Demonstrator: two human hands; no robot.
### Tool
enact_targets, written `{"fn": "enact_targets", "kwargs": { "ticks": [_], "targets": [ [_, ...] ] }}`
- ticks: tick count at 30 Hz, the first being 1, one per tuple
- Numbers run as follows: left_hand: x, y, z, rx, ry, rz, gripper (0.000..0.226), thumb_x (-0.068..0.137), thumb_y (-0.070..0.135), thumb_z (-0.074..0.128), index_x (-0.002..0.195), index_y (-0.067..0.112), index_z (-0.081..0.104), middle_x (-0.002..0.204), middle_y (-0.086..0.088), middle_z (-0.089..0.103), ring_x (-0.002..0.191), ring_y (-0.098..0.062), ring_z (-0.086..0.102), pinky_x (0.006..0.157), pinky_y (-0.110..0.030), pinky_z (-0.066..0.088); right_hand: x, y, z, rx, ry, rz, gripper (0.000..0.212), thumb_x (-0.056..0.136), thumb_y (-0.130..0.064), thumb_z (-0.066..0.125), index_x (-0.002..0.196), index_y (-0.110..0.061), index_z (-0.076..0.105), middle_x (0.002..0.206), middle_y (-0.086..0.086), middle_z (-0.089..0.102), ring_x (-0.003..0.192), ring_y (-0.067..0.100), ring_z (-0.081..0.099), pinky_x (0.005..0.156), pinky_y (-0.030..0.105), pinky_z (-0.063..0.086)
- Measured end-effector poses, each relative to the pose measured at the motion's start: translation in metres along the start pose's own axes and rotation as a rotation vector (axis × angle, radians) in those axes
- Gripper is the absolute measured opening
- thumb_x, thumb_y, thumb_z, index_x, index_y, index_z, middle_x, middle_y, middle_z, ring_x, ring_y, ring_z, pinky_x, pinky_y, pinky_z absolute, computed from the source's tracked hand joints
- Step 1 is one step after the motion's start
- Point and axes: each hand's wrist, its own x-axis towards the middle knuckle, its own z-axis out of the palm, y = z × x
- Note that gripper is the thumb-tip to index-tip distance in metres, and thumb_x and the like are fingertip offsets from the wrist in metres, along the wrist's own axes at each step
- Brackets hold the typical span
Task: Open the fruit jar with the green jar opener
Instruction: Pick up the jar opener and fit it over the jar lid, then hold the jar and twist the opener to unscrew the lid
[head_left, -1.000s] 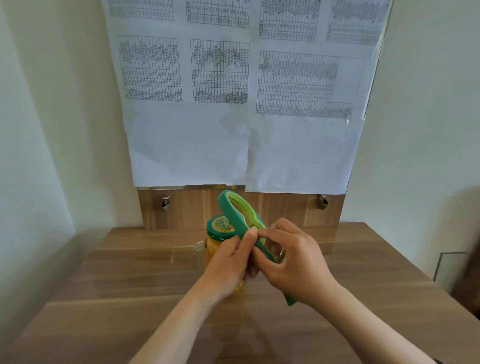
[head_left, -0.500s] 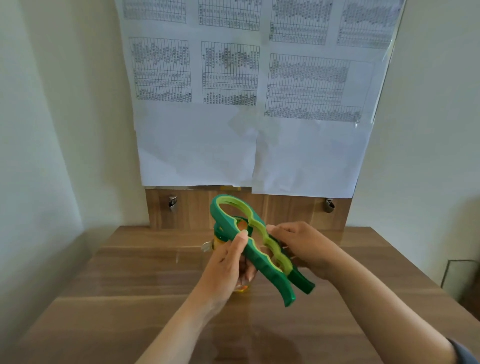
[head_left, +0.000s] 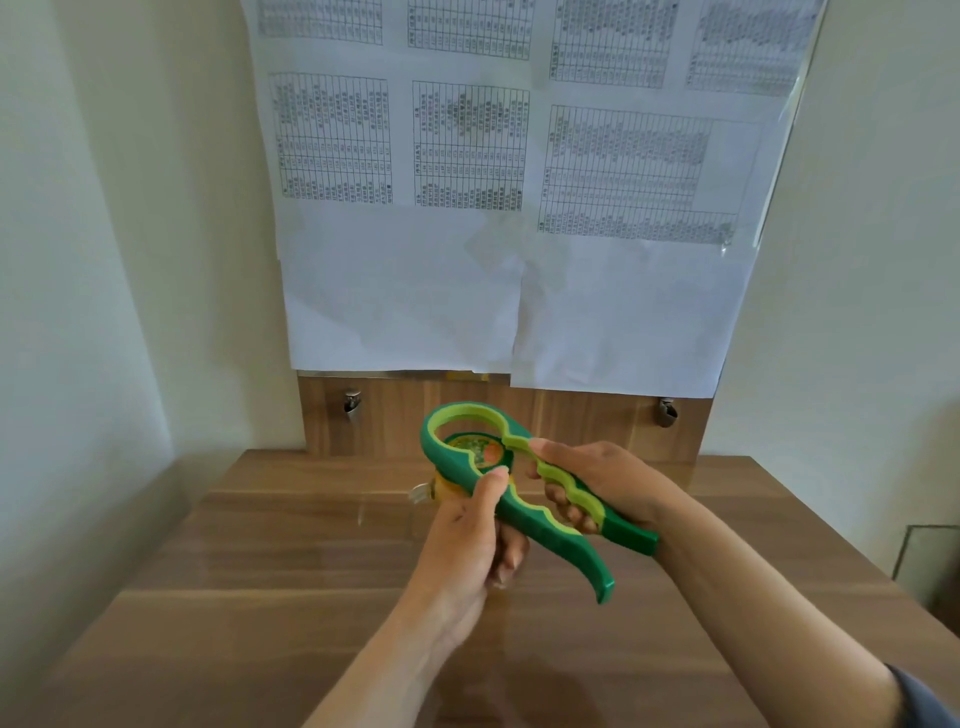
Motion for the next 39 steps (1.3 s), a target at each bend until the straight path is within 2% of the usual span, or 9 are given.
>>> {"fn": "enact_targets", "kwargs": {
  "ticks": [10, 16, 24, 26, 33, 36, 39],
  "targets": [
    [-0.005, 0.007, 0.007, -0.086, 0.033, -0.081, 0.054, 0.093, 0.029, 0.043, 0.041, 0.012, 0.041, 0.029, -0.002, 0.034, 0.027, -0.013, 0.028, 0.036, -0.022, 0.020, 0.007, -0.001, -0.016, 0.000, -0.050, 0.030, 0.037, 0.086, -0.038, 0.060, 0.090, -0.001, 0.064, 0.046, -0.001, 0.055, 0.032, 0.008, 0.046, 0.029, 0.016, 0.038],
    [-0.006, 0.008, 0.009, -0.123, 0.050, -0.102, 0.062, 0.093, 0.028, 0.043, 0.032, 0.016, 0.045, 0.029, -0.002, 0.033, 0.026, -0.013, 0.026, 0.034, -0.019, 0.020, 0.009, -0.002, -0.020, 0.000, -0.069, 0.060, 0.036, 0.087, -0.038, 0.059, 0.091, -0.002, 0.064, 0.045, -0.002, 0.054, 0.031, 0.007, 0.046, 0.028, 0.015, 0.036],
    [-0.008, 0.006, 0.011, -0.130, 0.054, -0.132, 0.047, 0.093, 0.027, 0.044, 0.049, 0.010, 0.042, 0.031, -0.003, 0.033, 0.027, -0.012, 0.026, 0.034, -0.019, 0.020, 0.008, 0.005, -0.022, 0.009, -0.083, 0.072, 0.038, 0.085, -0.038, 0.060, 0.092, -0.002, 0.064, 0.046, -0.001, 0.054, 0.032, 0.007, 0.045, 0.028, 0.015, 0.037],
    [-0.008, 0.005, 0.012, -0.122, 0.059, -0.132, 0.049, 0.093, 0.027, 0.043, 0.047, 0.010, 0.041, 0.031, -0.003, 0.033, 0.027, -0.013, 0.027, 0.034, -0.019, 0.020, 0.008, 0.005, -0.022, 0.006, -0.077, 0.067, 0.037, 0.085, -0.038, 0.060, 0.090, -0.002, 0.065, 0.046, -0.001, 0.054, 0.032, 0.007, 0.045, 0.029, 0.015, 0.037],
    [-0.008, 0.001, 0.016, -0.123, 0.066, -0.130, 0.064, 0.093, 0.031, 0.042, 0.035, 0.013, 0.060, 0.031, -0.003, 0.035, 0.027, -0.013, 0.029, 0.035, -0.020, 0.021, 0.006, 0.008, -0.021, 0.010, -0.079, 0.072, 0.036, 0.086, -0.038, 0.059, 0.095, -0.004, 0.067, 0.047, -0.001, 0.055, 0.033, 0.008, 0.046, 0.030, 0.015, 0.038],
    [-0.008, 0.001, 0.017, -0.127, 0.065, -0.134, 0.064, 0.093, 0.034, 0.041, 0.036, 0.016, 0.063, 0.031, -0.002, 0.037, 0.027, -0.013, 0.030, 0.035, -0.020, 0.021, 0.005, 0.008, -0.020, -0.021, -0.087, 0.020, 0.030, 0.090, -0.036, 0.055, 0.104, -0.010, 0.061, 0.052, 0.000, 0.056, 0.036, 0.009, 0.046, 0.031, 0.016, 0.039],
    [-0.009, 0.001, 0.016, -0.114, 0.073, -0.140, 0.061, 0.093, 0.037, 0.042, 0.039, 0.018, 0.065, 0.032, -0.001, 0.038, 0.028, -0.012, 0.031, 0.035, -0.021, 0.022, 0.001, 0.005, -0.021, -0.146, -0.094, -0.090, 0.026, 0.093, -0.035, 0.051, 0.117, -0.025, 0.053, 0.059, 0.002, 0.059, 0.041, 0.010, 0.049, 0.036, 0.019, 0.042]
  ]
}}
